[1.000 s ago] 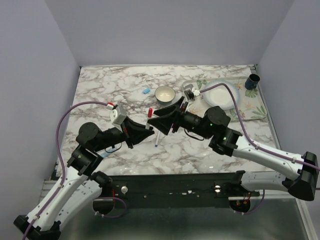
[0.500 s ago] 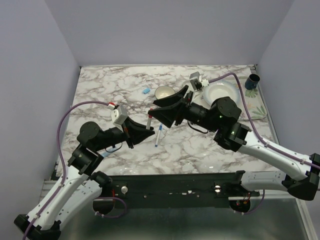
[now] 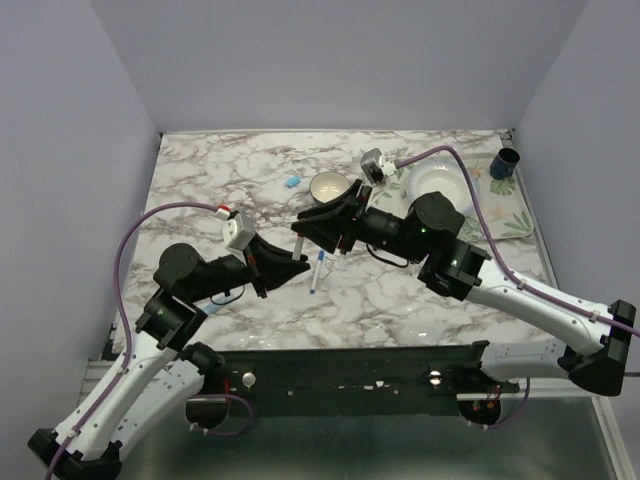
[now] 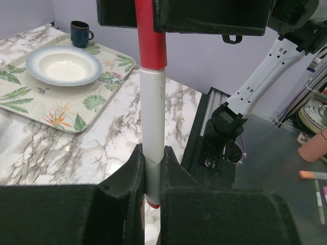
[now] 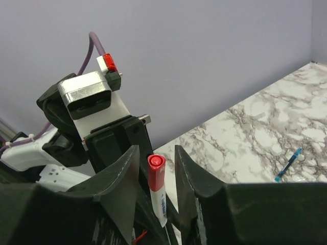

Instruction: Insert the pens into the pen caps

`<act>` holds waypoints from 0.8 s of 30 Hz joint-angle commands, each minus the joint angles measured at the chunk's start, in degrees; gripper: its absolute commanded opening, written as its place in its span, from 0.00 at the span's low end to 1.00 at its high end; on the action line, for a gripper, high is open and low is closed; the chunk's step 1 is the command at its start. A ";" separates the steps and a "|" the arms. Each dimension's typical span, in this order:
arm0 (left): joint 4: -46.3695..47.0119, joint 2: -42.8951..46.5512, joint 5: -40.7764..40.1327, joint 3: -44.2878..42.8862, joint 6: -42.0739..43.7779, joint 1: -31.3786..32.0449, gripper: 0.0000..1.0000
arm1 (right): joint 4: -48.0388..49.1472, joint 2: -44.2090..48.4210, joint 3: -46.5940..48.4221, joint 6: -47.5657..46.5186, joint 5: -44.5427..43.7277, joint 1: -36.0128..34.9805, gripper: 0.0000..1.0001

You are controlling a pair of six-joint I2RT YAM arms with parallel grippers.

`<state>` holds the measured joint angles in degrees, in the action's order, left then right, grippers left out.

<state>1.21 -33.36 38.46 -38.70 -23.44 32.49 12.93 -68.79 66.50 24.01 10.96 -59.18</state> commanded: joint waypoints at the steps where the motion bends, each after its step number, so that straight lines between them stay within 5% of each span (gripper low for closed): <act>1: 1.60 0.76 1.53 0.11 -0.46 -0.06 0.00 | 0.17 -0.20 1.44 -0.19 2.40 -0.24 0.35; 7: 2.04 0.58 1.18 0.11 -1.08 -0.06 0.00 | 0.78 0.15 -1.63 -0.19 4.33 -0.24 0.20; 11: 3.26 0.49 1.18 0.11 -2.13 -0.06 0.00 | 1.31 0.33 -4.36 -0.72 6.35 -0.15 0.01; 24: 7.75 -2.75 -2.95 0.03 -5.47 -0.94 0.00 | 1.92 -0.02 -12.35 2.62 5.30 -1.29 0.01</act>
<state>0.78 -34.00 39.51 -37.08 -26.65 32.49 21.96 -67.13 57.78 25.89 12.21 -58.35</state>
